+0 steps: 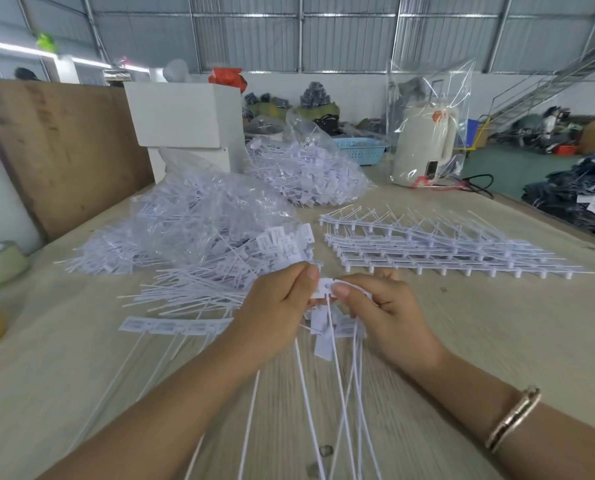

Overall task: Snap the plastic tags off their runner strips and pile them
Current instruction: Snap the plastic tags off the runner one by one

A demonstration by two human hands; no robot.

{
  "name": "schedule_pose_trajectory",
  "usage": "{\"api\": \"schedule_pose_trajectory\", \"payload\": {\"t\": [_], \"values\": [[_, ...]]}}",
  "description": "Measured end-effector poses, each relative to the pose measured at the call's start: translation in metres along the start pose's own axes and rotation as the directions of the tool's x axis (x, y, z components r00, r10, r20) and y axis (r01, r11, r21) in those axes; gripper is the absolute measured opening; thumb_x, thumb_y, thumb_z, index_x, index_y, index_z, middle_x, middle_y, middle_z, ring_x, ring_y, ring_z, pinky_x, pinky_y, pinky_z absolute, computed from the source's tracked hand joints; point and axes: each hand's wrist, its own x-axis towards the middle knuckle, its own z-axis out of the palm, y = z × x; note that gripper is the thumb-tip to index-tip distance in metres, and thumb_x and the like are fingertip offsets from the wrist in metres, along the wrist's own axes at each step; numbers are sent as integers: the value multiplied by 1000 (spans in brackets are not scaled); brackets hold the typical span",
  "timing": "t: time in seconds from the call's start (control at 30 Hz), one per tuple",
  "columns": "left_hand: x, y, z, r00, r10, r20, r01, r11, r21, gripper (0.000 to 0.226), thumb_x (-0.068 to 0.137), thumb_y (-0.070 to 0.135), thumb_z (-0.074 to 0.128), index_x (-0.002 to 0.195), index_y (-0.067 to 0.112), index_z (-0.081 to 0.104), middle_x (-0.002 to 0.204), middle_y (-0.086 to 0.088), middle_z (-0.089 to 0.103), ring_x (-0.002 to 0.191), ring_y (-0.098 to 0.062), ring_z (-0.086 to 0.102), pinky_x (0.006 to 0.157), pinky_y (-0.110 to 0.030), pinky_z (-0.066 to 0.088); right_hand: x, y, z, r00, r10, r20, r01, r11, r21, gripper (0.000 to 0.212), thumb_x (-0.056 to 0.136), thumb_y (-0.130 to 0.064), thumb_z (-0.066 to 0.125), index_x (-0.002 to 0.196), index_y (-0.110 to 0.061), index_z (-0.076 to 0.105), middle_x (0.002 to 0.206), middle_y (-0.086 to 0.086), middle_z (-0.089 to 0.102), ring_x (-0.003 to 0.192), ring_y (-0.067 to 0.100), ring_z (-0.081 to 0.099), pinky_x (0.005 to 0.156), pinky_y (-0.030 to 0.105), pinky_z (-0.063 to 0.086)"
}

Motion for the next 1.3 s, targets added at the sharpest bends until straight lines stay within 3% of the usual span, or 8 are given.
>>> {"api": "schedule_pose_trajectory", "payload": {"t": [0.2,0.37,0.47,0.6,0.73,0.97,1.13,1.3], "values": [[4,-12,-25,994,-26,-111,15,995,-101,41,96,36,39,65,11,49,54,12,51,52,0,46,55,-9,36,4,6,-13,978,205,43,-209,957,199,18,89,-19,56,85,-19,74,88,-9,74,83,-1,65,74,10,45],[0,-20,-26,981,191,26,-182,872,455,35,94,42,32,65,23,38,53,4,45,53,-16,50,57,-35,42,10,18,-20,921,343,186,-323,937,-133,25,86,-7,63,101,-25,71,103,-13,61,100,1,56,100,30,38],[-1,-23,-26,987,142,73,-159,848,505,12,97,33,36,92,28,46,63,5,55,53,-9,48,56,-36,42,11,24,-21,889,433,147,-357,859,-368,29,88,-13,60,113,-28,65,108,-9,59,101,11,54,104,47,32],[-2,-23,-21,986,134,103,-166,889,428,25,94,11,38,105,33,35,87,10,53,70,-2,50,63,-23,40,9,12,-13,963,257,82,-235,947,-218,17,94,-21,55,98,-34,65,95,-8,63,95,12,56,97,50,35],[-9,-20,-8,960,233,154,-274,889,366,31,89,-1,42,110,23,43,92,16,45,78,6,45,66,-9,34,3,3,1,935,199,295,-134,964,-228,14,87,-47,55,79,-42,64,91,-7,64,97,13,53,95,55,30],[-5,-14,-18,952,266,149,-294,668,684,29,90,36,30,81,20,51,70,7,51,68,-17,47,76,-37,39,7,14,-10,969,126,212,-130,992,5,27,84,-24,59,69,-3,64,81,6,62,82,18,57,87,47,39],[-4,-18,-17,956,254,148,-292,771,566,43,95,35,40,55,24,28,50,6,32,50,-10,33,59,-30,21,4,14,-6,925,163,344,-186,982,34,18,86,-30,59,70,-22,65,77,4,62,80,18,56,86,39,37],[-4,-19,-12,973,197,121,-231,868,440,39,91,43,31,56,25,31,52,4,37,54,-19,43,58,-37,35,6,14,-4,961,59,272,-65,998,13,17,83,-22,63,73,-11,72,70,13,65,69,20,58,75,35,40]]}}
